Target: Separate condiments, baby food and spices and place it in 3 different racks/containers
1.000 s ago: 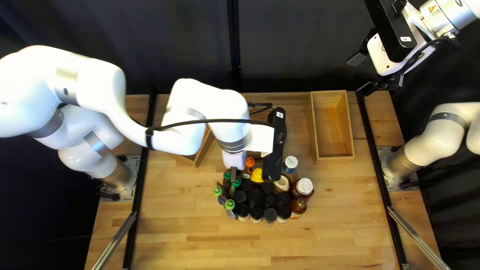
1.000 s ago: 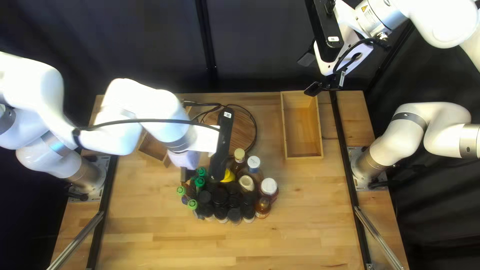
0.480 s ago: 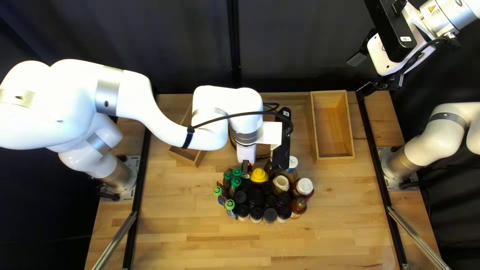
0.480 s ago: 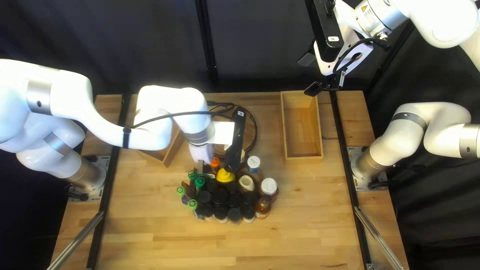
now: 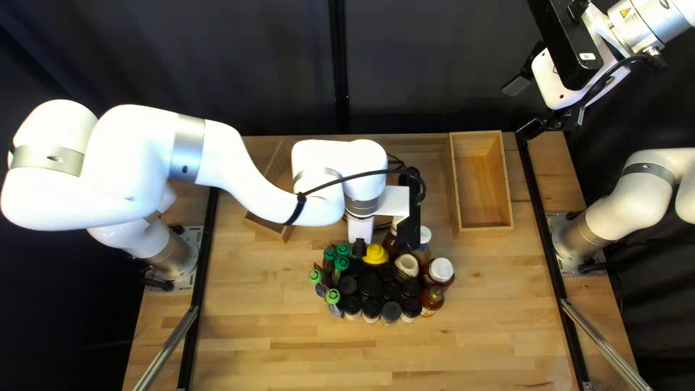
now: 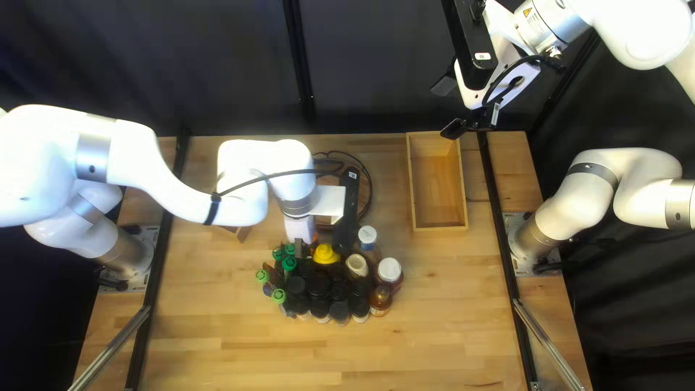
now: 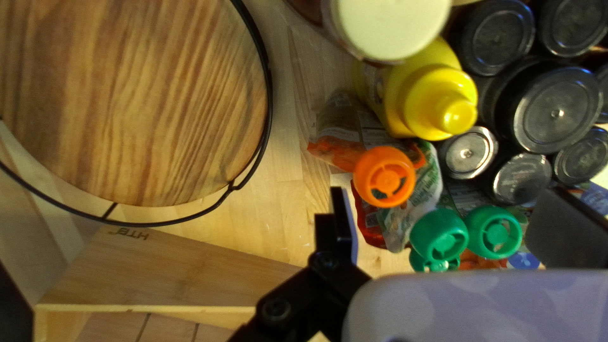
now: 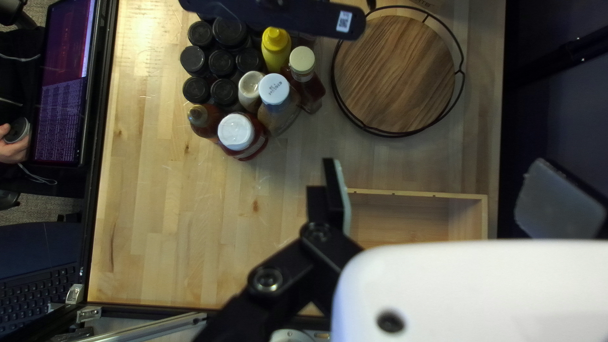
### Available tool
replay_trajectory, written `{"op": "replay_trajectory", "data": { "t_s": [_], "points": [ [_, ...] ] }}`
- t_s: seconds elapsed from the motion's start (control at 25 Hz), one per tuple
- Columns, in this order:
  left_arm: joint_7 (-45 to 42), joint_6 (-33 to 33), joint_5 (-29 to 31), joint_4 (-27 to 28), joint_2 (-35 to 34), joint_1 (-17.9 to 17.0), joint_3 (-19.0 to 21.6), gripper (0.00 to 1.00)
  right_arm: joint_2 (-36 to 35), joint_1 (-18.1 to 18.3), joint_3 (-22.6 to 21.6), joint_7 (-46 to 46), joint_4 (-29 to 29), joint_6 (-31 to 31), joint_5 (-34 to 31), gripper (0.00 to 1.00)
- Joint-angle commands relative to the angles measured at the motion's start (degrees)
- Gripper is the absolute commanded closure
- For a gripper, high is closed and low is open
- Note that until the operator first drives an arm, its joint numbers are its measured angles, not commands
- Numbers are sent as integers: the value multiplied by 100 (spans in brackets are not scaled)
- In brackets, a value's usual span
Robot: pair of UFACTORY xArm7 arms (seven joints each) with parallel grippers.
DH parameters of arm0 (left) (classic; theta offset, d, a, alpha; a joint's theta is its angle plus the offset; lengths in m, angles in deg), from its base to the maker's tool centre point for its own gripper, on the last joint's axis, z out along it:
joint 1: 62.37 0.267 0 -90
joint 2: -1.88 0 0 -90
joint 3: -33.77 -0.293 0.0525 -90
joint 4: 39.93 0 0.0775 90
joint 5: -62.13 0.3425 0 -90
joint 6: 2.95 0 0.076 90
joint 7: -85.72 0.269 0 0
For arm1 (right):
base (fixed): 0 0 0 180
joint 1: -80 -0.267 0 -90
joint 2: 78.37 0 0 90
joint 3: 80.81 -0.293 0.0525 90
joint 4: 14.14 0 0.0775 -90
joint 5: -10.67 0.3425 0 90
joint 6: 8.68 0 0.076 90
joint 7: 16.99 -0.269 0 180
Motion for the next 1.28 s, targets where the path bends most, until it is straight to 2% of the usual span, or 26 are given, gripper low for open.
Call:
{"op": "replay_trajectory", "data": {
  "t_s": [0.04,0.24,0.4,0.48,0.52,0.56,0.6,0.92,1.08,1.28],
  "points": [
    [-112,-14,-83,16,27,16,-7,0,0,0,0,0,0,0,0,0],
    [-200,41,-165,-6,108,45,-17,13,0,0,0,0,0,0,0,0],
    [-241,110,-213,-40,182,65,-20,16,0,0,0,0,0,0,0,0],
    [-254,134,-247,-40,223,74,-15,23,0,0,0,0,0,0,0,0],
    [-274,144,-247,-50,230,69,-17,23,0,0,0,0,0,0,0,0],
    [-287,147,-244,-53,232,66,-18,92,0,0,0,0,0,0,0,0],
    [-323,169,-222,-82,213,49,-24,100,0,0,0,0,0,0,0,0],
    [-543,90,-29,-15,149,-18,-77,100,0,0,0,0,0,0,0,0],
    [-741,-346,294,330,-34,-58,-161,100,0,0,0,0,0,0,0,0],
    [-1054,-1054,1025,734,-607,-99,-281,100,0,0,0,0,0,0,0,0]
  ]
}}
